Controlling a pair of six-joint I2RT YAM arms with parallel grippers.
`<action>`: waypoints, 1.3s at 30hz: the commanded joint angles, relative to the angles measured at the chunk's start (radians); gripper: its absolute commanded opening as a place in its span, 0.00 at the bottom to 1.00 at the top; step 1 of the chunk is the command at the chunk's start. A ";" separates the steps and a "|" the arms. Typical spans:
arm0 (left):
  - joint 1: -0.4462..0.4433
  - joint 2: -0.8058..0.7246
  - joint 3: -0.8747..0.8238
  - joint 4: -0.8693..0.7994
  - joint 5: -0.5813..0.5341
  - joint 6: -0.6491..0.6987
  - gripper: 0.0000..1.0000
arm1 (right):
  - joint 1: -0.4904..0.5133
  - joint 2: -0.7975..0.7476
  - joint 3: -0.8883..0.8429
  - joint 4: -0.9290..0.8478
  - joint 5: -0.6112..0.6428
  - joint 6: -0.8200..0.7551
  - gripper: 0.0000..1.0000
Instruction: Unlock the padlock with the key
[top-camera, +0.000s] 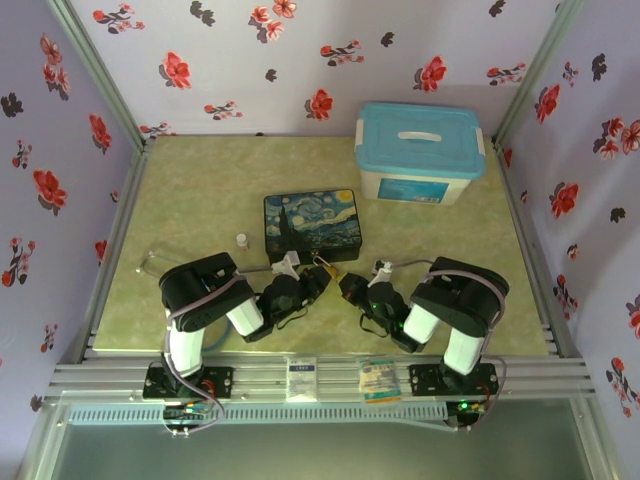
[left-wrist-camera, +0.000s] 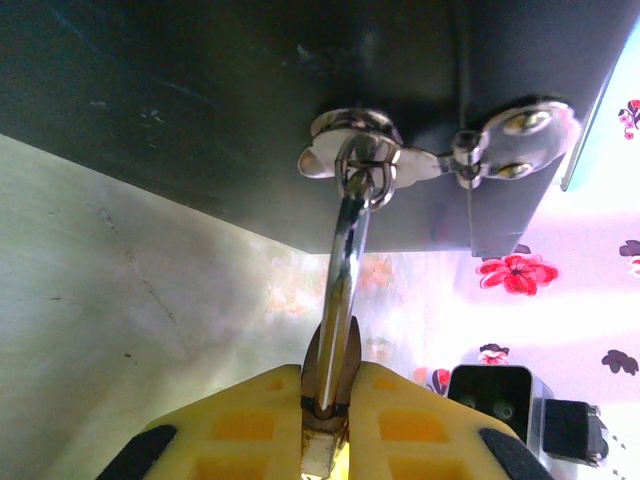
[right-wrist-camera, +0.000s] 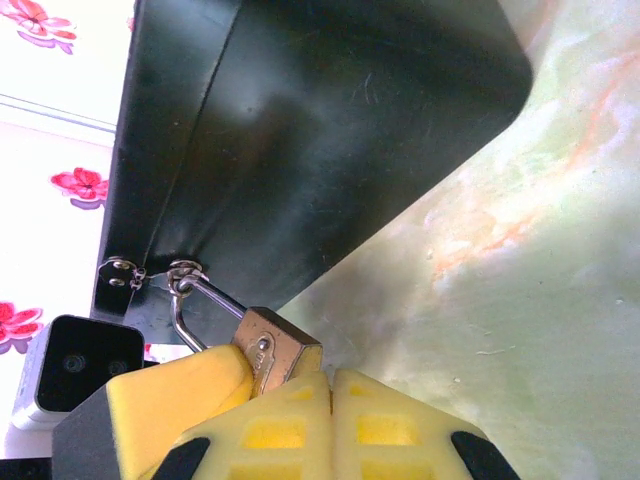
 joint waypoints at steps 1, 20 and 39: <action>-0.022 0.030 0.010 -0.033 0.020 -0.005 0.13 | 0.045 0.005 0.003 0.046 -0.020 -0.058 0.00; -0.035 -0.007 0.005 -0.028 0.017 0.009 0.11 | -0.086 -0.022 0.049 0.049 -0.373 0.352 0.00; -0.056 -0.016 -0.104 -0.022 -0.149 -0.022 0.16 | -0.138 0.003 0.051 0.047 -0.420 0.669 0.00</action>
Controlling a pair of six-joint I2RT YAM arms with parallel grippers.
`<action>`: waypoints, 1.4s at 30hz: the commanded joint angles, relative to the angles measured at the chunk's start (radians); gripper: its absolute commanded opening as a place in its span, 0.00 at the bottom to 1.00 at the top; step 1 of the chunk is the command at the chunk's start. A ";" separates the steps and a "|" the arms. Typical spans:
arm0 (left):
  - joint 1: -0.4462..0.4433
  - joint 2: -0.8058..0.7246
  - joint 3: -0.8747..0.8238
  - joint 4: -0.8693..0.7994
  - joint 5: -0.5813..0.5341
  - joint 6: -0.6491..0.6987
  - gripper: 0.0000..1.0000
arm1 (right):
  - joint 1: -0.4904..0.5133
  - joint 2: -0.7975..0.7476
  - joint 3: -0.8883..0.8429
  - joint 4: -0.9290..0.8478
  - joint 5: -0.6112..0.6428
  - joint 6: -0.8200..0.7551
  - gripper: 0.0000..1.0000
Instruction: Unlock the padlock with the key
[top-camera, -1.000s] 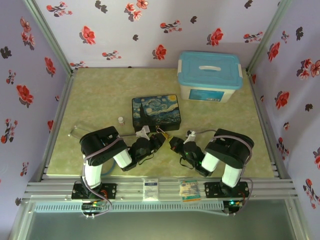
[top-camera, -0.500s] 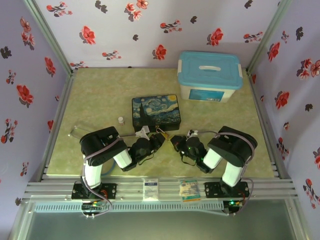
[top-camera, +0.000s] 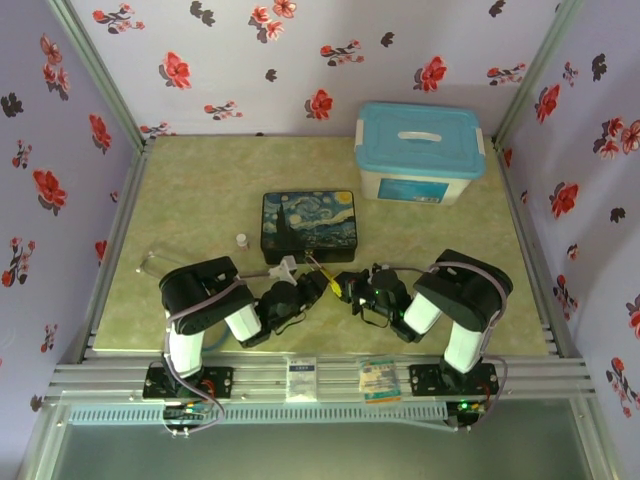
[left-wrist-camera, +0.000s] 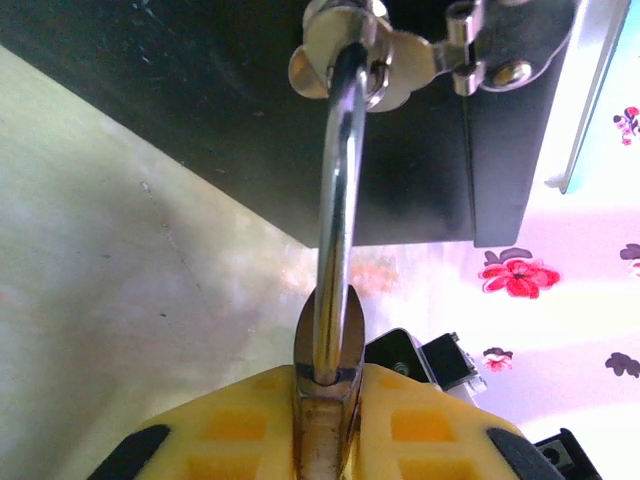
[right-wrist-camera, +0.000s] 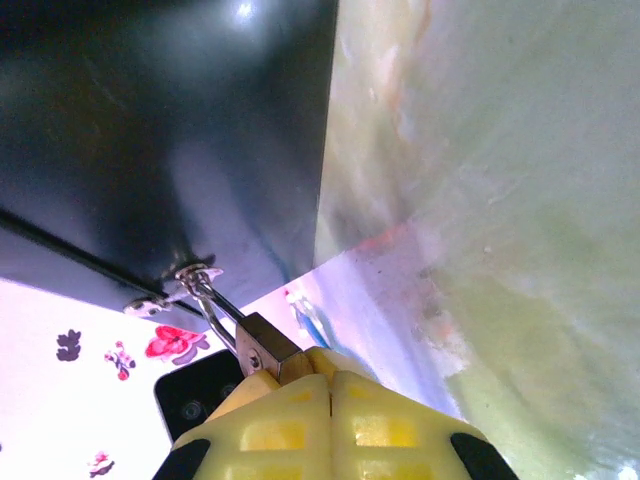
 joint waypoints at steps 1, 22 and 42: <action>-0.015 -0.015 -0.048 -0.065 -0.081 -0.009 0.16 | -0.008 0.009 -0.001 0.082 -0.019 0.059 0.00; -0.047 0.011 -0.115 -0.064 -0.185 0.004 0.17 | -0.031 -0.004 -0.006 0.082 -0.013 0.058 0.00; -0.028 -0.027 -0.139 -0.114 -0.273 0.166 0.50 | 0.033 -0.535 0.149 -1.046 0.222 -0.899 0.36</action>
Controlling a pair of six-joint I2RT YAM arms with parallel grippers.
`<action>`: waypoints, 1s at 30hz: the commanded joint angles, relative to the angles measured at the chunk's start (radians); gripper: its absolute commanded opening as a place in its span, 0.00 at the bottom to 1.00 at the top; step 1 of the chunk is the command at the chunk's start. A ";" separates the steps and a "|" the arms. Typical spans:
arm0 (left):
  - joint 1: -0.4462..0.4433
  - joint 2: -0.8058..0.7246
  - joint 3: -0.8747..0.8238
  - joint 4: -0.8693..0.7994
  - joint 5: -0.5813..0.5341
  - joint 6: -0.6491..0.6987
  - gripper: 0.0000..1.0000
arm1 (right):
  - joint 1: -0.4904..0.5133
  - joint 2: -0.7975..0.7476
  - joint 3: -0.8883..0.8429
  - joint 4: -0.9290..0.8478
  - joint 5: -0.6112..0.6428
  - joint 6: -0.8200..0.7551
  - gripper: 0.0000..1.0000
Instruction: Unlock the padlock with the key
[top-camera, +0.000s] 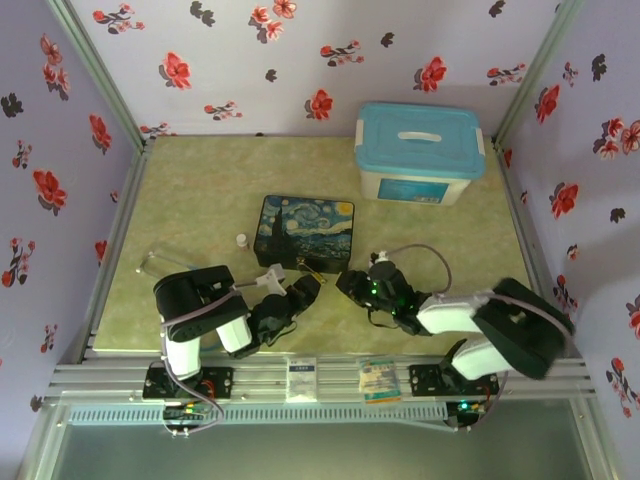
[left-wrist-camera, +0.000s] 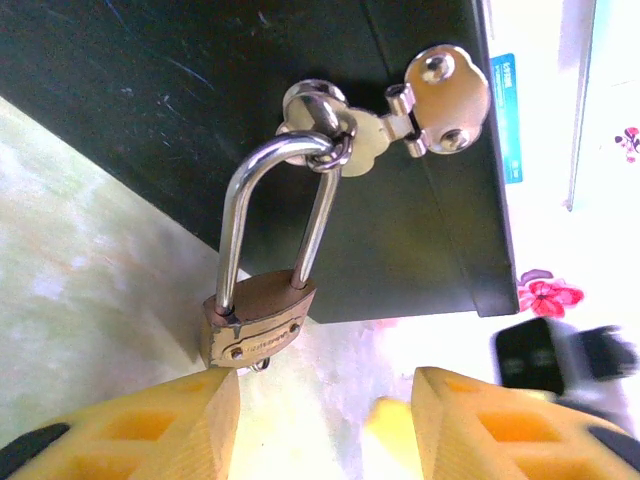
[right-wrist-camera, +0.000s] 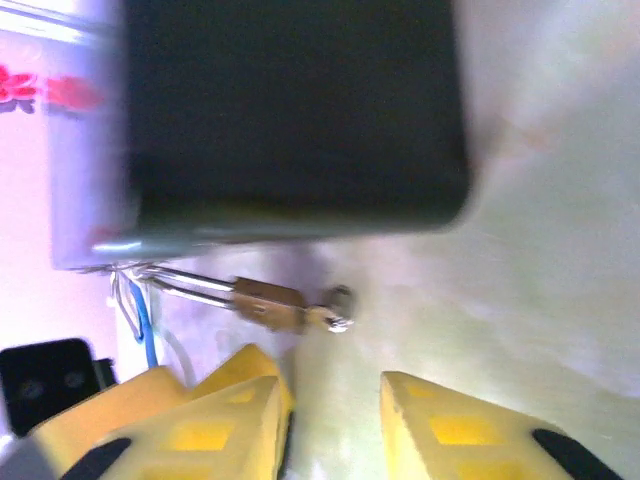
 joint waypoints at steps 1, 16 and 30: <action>0.029 -0.007 -0.031 -0.209 -0.105 0.084 0.50 | 0.006 -0.113 0.052 -0.273 0.121 -0.226 0.38; 0.021 -0.346 0.124 -0.828 -0.140 0.235 0.63 | -0.101 0.074 0.141 -0.095 0.030 -0.194 0.39; 0.032 -0.051 0.207 -0.514 -0.022 0.301 0.62 | -0.124 0.124 0.155 -0.075 0.017 -0.187 0.33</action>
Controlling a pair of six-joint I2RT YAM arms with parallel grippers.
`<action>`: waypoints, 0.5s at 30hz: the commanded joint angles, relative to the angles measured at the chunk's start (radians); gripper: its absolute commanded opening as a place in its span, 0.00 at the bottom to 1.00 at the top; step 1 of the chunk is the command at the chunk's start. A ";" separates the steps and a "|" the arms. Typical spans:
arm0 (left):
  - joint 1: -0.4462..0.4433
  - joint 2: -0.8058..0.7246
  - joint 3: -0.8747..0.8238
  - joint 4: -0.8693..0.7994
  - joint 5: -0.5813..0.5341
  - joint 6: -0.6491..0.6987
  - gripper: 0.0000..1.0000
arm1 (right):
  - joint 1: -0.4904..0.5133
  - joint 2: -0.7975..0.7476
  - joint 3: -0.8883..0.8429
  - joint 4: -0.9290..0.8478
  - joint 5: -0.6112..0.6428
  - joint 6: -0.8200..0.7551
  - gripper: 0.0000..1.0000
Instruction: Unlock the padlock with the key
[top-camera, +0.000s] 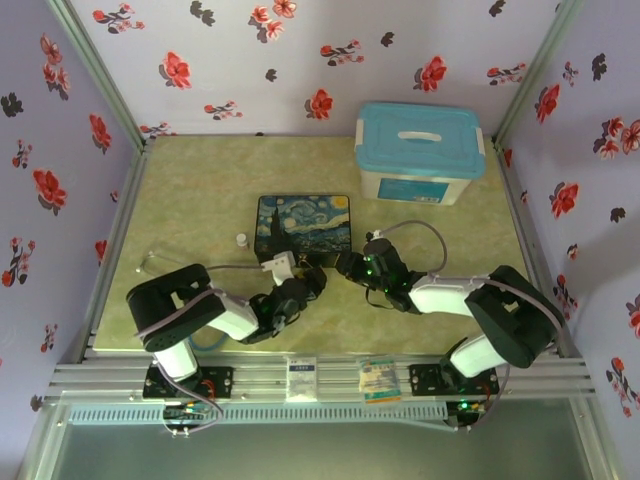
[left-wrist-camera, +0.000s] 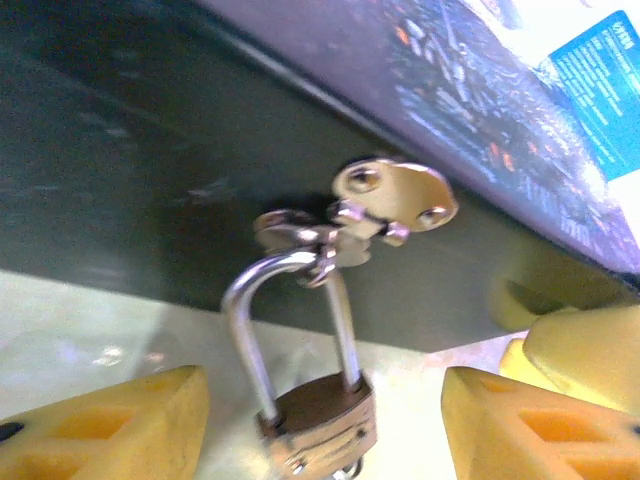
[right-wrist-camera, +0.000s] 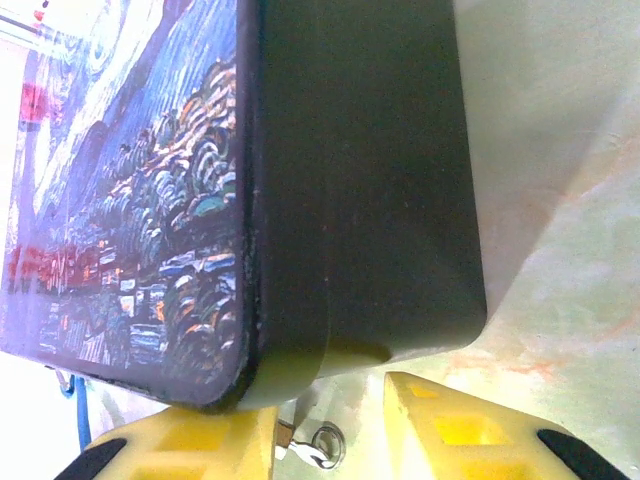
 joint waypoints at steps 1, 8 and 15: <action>0.012 0.093 0.035 -0.001 0.106 0.008 0.61 | -0.014 -0.013 0.001 0.004 0.019 -0.013 0.33; 0.014 0.105 0.050 -0.018 0.133 -0.028 0.53 | -0.041 0.007 0.019 0.017 0.003 -0.017 0.35; 0.014 0.116 0.066 -0.002 0.139 -0.047 0.32 | -0.042 0.042 0.010 0.052 -0.014 0.042 0.34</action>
